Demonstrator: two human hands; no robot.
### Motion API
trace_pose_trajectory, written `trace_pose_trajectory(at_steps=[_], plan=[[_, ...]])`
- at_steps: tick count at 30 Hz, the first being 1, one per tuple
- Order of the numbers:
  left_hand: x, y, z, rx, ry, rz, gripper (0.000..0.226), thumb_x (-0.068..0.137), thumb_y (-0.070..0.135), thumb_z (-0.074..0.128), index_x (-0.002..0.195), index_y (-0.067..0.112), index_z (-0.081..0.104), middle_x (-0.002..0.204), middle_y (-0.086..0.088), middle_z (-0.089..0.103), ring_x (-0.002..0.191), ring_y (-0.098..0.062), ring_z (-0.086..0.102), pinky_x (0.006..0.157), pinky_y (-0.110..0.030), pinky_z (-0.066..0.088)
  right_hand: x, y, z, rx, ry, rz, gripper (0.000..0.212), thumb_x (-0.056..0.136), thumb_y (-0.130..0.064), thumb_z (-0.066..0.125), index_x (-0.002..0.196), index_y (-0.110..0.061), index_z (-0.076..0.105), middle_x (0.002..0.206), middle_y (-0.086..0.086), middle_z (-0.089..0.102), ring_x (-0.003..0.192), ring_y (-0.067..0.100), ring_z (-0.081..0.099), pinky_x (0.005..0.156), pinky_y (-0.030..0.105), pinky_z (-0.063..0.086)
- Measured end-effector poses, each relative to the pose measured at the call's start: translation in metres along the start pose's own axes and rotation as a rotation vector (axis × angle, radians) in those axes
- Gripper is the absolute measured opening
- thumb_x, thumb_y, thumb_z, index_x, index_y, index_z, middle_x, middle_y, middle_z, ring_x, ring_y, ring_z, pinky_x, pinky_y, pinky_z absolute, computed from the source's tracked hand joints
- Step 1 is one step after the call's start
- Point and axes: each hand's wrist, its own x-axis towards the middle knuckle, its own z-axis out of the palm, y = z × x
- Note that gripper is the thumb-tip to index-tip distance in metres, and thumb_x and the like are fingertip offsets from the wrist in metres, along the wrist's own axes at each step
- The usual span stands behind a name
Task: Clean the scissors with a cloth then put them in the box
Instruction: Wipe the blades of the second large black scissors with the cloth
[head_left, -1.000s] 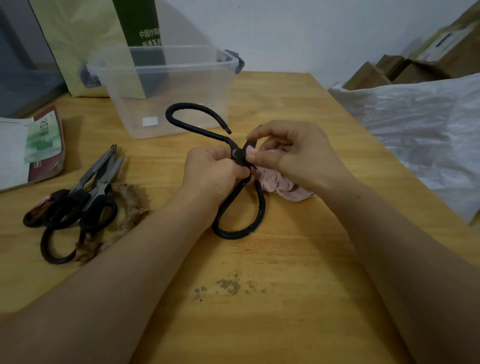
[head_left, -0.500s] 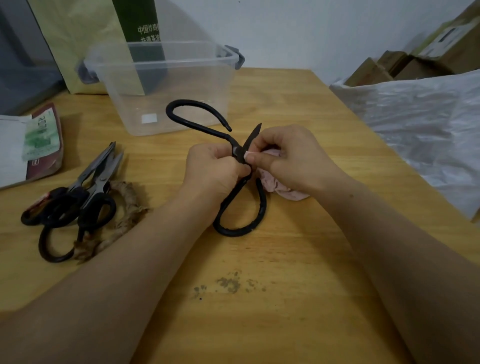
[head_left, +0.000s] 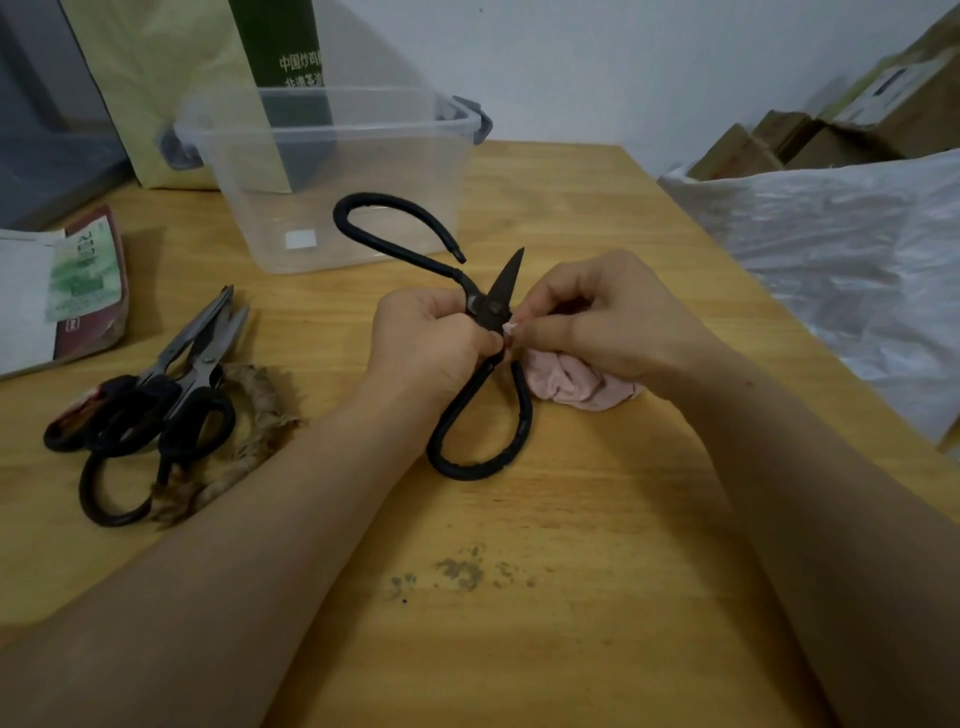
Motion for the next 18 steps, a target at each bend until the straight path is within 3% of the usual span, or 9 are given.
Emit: trace_pose_trajectory(at_steps=[3, 7, 10, 13, 16, 18], plan=[[0.000, -0.001, -0.001, -0.018, 0.009, -0.016, 0.030, 0.073, -0.021, 0.059, 0.069, 0.007, 0.069, 0.081, -0.021, 0.072, 0.081, -0.033, 0.071, 0.081, -0.042, 0.057, 0.002, 0.000, 0.006, -0.071, 0.051, -0.001, 0.009, 0.079, -0.016, 0.075, 0.071, -0.017, 0.070, 0.077, -0.003, 0.068, 0.080, 0.013, 0.064, 0.074, 0.031, 0.055], [-0.005, 0.002, 0.001, -0.066, -0.034, 0.002, 0.031, 0.074, -0.021, 0.059, 0.072, 0.007, 0.070, 0.081, -0.016, 0.073, 0.077, -0.025, 0.072, 0.075, -0.032, 0.059, 0.007, 0.005, 0.003, -0.236, 0.222, 0.053, 0.007, 0.085, -0.019, 0.068, 0.078, -0.018, 0.069, 0.077, -0.008, 0.061, 0.081, 0.009, 0.059, 0.072, 0.024, 0.047], [-0.006, 0.003, 0.001, -0.072, -0.025, 0.015, 0.030, 0.074, -0.020, 0.059, 0.073, 0.009, 0.069, 0.081, -0.016, 0.072, 0.078, -0.026, 0.072, 0.074, -0.032, 0.059, 0.004, 0.001, 0.001, -0.023, 0.258, 0.036, 0.013, 0.081, -0.019, 0.073, 0.069, -0.018, 0.067, 0.073, -0.008, 0.065, 0.074, 0.005, 0.061, 0.067, 0.020, 0.050], [-0.003, 0.002, 0.000, -0.057, -0.009, 0.005, 0.027, 0.074, -0.019, 0.060, 0.073, 0.006, 0.069, 0.080, -0.018, 0.072, 0.077, -0.028, 0.071, 0.074, -0.034, 0.059, 0.005, 0.001, 0.006, -0.089, 0.134, 0.054, 0.012, 0.082, -0.021, 0.072, 0.071, -0.018, 0.068, 0.073, -0.008, 0.064, 0.076, 0.007, 0.061, 0.068, 0.022, 0.051], [-0.004, 0.007, 0.000, -0.117, 0.005, 0.013, 0.023, 0.074, -0.019, 0.059, 0.073, 0.003, 0.068, 0.072, -0.014, 0.071, 0.070, -0.025, 0.070, 0.070, -0.033, 0.060, 0.008, 0.008, -0.001, -0.202, 0.259, 0.078, 0.017, 0.086, -0.021, 0.067, 0.069, -0.024, 0.064, 0.073, -0.013, 0.060, 0.074, 0.006, 0.058, 0.064, 0.018, 0.044], [-0.001, 0.014, -0.008, -0.102, 0.054, 0.085, 0.021, 0.075, -0.013, 0.063, 0.081, 0.005, 0.070, 0.078, -0.011, 0.072, 0.075, -0.021, 0.070, 0.071, -0.030, 0.059, 0.008, 0.011, -0.006, -0.077, 0.364, 0.101, 0.016, 0.085, -0.019, 0.067, 0.069, -0.023, 0.065, 0.071, -0.015, 0.060, 0.069, 0.001, 0.057, 0.057, 0.013, 0.042]])
